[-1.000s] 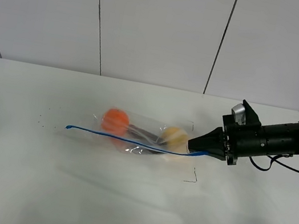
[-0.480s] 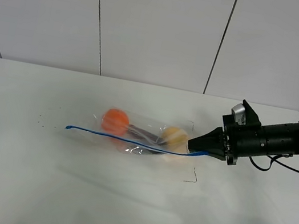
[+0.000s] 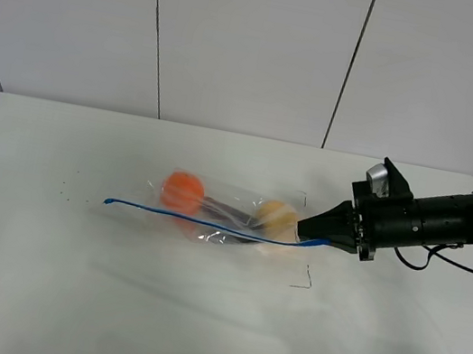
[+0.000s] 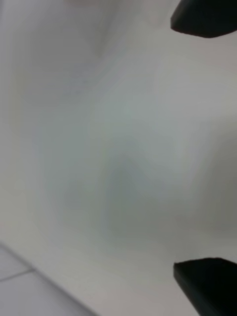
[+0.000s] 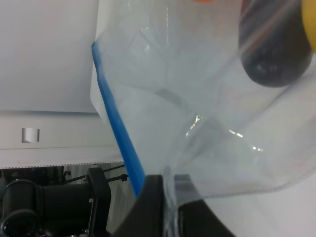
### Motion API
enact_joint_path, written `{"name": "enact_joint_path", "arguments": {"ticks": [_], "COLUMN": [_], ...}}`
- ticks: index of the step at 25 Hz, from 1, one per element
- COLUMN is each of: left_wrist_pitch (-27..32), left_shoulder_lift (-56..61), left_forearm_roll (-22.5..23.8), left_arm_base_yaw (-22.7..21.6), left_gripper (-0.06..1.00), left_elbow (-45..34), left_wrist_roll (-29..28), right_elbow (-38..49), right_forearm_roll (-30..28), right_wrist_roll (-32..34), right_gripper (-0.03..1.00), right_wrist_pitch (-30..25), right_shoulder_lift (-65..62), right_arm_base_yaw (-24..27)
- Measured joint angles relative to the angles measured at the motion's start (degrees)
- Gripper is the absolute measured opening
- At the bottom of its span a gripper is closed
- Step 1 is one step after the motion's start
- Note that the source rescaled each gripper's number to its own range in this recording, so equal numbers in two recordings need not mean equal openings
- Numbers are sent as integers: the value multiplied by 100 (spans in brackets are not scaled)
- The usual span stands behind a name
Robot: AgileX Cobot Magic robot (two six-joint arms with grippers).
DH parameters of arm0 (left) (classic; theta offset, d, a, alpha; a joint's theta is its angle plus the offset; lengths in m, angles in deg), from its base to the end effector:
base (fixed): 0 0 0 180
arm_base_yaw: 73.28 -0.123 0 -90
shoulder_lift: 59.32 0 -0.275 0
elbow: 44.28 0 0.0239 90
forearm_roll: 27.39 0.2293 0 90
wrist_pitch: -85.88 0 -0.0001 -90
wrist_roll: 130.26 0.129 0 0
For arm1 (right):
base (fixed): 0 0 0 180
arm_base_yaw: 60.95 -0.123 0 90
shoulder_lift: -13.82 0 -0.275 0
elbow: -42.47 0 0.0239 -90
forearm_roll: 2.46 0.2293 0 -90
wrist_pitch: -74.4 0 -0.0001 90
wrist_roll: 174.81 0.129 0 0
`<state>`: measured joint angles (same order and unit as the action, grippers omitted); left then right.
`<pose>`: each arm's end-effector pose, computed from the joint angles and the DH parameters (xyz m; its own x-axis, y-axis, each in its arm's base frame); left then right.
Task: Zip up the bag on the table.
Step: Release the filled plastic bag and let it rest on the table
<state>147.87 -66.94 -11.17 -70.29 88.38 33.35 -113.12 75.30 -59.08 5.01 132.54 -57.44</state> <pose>0.0154 0.0311 0.2558 -0.4069 -0.1240 -0.9050 -0.2344 0.9717 -0.0278 0.3022 0.0997 0.1435 -0.9747 0.0181 -0.2226 -0.1953 0.4147 0.8888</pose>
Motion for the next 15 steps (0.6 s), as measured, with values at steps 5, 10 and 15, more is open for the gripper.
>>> {"name": "enact_joint_path", "arguments": {"ticks": [5,10,15], "left_wrist_pitch": [-64,-105,-142], "left_shoulder_lift": [0,0,0], "left_forearm_roll": [-475,-906,-1126], "left_arm_base_yaw": [0,0,0], "left_gripper": [100,100,100], "left_elbow": [-80,-106,-106], "left_wrist_roll": [650,1250,1532], "right_elbow": [0,0,0], "right_forearm_roll": [0,6,22], "right_wrist_roll": [-6,-45,-45], "right_gripper": [0,0,0], "right_wrist_pitch": [0,0,0], "right_shoulder_lift": [0,0,0], "right_arm_base_yaw": [0,0,0]}}
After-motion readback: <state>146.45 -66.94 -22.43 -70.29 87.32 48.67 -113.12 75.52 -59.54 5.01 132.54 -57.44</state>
